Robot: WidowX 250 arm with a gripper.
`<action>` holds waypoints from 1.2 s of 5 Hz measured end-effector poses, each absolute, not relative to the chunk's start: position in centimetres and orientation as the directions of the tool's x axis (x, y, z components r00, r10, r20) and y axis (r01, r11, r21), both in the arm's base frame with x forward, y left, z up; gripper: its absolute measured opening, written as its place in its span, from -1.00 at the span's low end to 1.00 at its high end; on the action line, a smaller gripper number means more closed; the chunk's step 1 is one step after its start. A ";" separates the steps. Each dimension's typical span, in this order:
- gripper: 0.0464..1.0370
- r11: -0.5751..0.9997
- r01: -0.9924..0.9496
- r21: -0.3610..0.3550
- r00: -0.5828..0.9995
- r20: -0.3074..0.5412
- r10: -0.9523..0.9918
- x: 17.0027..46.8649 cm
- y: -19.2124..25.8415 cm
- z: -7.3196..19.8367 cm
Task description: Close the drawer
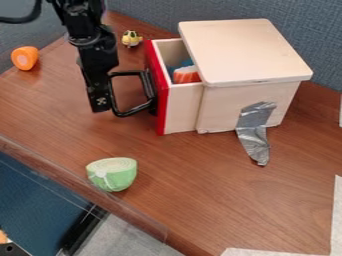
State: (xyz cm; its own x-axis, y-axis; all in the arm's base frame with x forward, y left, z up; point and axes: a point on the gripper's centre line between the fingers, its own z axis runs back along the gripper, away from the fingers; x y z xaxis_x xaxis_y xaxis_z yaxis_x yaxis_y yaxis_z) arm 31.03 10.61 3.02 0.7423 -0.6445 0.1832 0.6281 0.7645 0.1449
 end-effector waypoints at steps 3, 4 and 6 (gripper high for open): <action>0.92 0.745 0.640 0.188 0.728 0.162 -0.666 34.7 8.7 1.2; 0.92 0.744 0.641 0.189 0.726 0.167 -0.667 36.5 8.1 1.2; 0.92 0.745 0.643 0.178 0.727 0.164 -0.667 37.7 8.0 1.3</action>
